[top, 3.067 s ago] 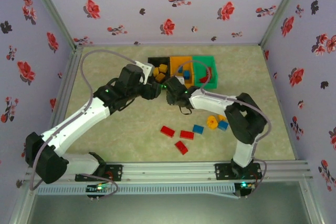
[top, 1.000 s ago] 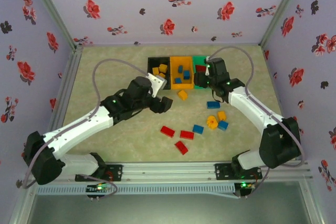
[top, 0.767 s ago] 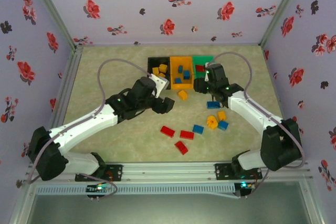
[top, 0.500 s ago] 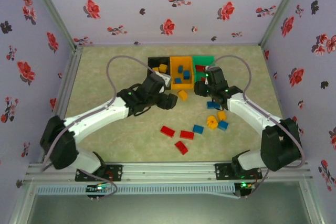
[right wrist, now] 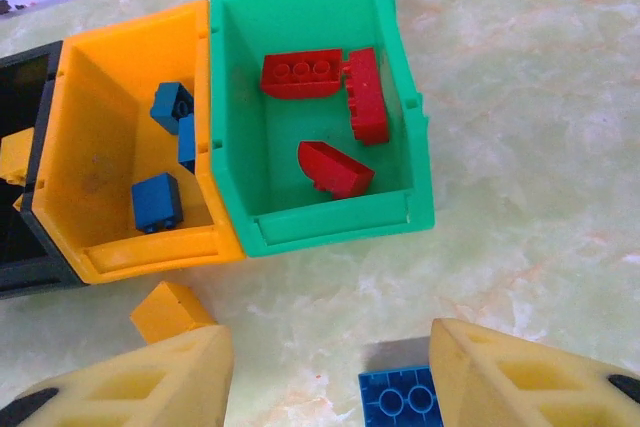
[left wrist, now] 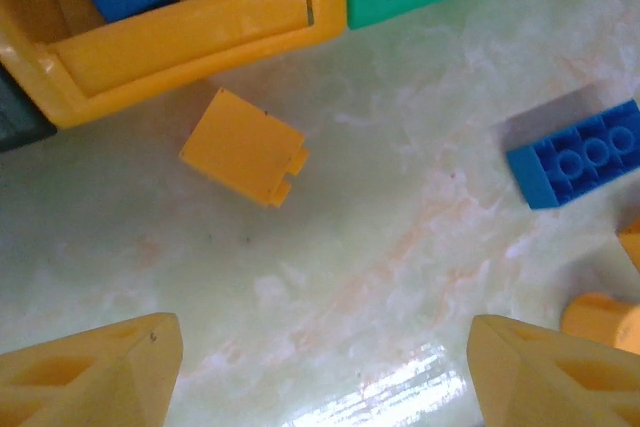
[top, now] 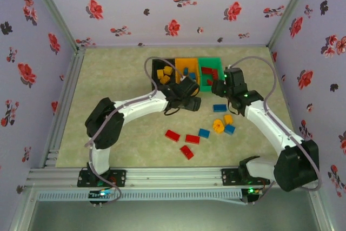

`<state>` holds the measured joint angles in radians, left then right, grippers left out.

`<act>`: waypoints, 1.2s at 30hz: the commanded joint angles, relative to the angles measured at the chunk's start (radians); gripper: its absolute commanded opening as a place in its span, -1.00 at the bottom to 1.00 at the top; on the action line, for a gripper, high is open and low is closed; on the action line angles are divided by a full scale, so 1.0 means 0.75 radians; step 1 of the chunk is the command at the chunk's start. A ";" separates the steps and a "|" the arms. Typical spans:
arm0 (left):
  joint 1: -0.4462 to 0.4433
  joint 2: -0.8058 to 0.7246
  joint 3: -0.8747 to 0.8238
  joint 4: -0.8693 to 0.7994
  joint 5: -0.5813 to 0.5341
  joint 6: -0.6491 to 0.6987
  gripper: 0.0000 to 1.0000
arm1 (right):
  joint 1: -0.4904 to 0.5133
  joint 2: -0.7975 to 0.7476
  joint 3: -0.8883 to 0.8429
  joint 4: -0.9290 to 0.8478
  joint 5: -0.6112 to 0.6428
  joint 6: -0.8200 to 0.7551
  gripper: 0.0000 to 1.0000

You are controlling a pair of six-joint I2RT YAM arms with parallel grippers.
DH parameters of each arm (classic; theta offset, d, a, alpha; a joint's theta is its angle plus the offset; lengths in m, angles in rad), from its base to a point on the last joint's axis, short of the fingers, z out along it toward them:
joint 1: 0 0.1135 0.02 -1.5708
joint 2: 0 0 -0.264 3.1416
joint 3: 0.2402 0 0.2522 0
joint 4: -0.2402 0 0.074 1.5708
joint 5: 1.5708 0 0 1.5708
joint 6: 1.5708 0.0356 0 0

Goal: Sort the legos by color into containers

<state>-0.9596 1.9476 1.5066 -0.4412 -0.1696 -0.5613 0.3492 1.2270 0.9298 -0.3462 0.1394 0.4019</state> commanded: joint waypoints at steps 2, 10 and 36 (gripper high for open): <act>-0.001 0.089 0.031 0.017 -0.061 0.136 0.51 | -0.016 -0.052 -0.030 -0.069 0.027 -0.004 0.11; -0.001 0.128 -0.025 0.159 -0.081 0.354 0.54 | -0.026 -0.083 -0.043 -0.088 0.018 -0.004 0.10; 0.043 0.321 0.062 0.280 -0.257 0.559 0.56 | -0.025 -0.221 -0.078 -0.164 0.037 0.009 0.06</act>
<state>-0.9360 2.1544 1.5139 -0.2245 -0.3344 -0.1749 0.3378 1.0897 0.8814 -0.4496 0.1394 0.4023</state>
